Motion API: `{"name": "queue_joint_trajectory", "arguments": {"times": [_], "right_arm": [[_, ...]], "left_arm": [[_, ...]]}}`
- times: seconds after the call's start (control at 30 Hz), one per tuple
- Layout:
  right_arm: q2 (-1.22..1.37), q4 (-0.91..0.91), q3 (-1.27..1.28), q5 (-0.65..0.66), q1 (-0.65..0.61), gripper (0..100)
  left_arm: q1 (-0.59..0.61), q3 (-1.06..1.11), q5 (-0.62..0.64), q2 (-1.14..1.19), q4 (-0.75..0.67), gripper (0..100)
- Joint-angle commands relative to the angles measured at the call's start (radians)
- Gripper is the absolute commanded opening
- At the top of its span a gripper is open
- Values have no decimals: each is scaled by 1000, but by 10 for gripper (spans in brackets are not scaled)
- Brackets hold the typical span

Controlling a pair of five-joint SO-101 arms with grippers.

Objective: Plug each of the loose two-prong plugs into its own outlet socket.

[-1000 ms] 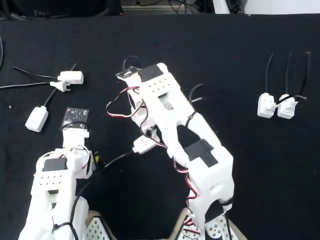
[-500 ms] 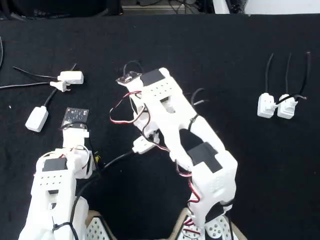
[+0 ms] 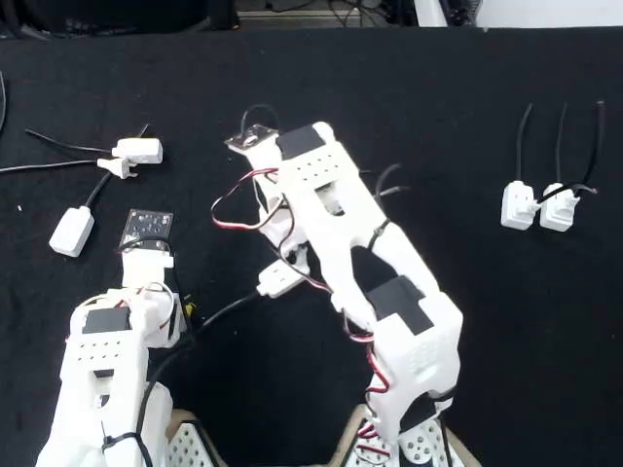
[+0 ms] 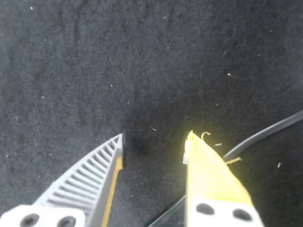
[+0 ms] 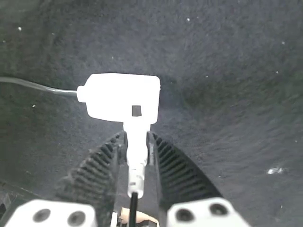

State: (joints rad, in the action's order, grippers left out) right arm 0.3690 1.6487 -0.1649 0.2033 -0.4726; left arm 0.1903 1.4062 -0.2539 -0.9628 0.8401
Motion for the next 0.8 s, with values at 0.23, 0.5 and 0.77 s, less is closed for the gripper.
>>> {"name": "queue_joint_trajectory", "arguments": {"times": [0.23,0.5,0.77], "right_arm": [[42,6,-50,14,34,10],[48,-8,-48,28,32,10],[47,-38,-50,63,32,10]], "left_arm": [[7,2,8,-12,-14,209],[7,2,8,-12,-14,209],[7,2,8,-12,-14,209]]}}
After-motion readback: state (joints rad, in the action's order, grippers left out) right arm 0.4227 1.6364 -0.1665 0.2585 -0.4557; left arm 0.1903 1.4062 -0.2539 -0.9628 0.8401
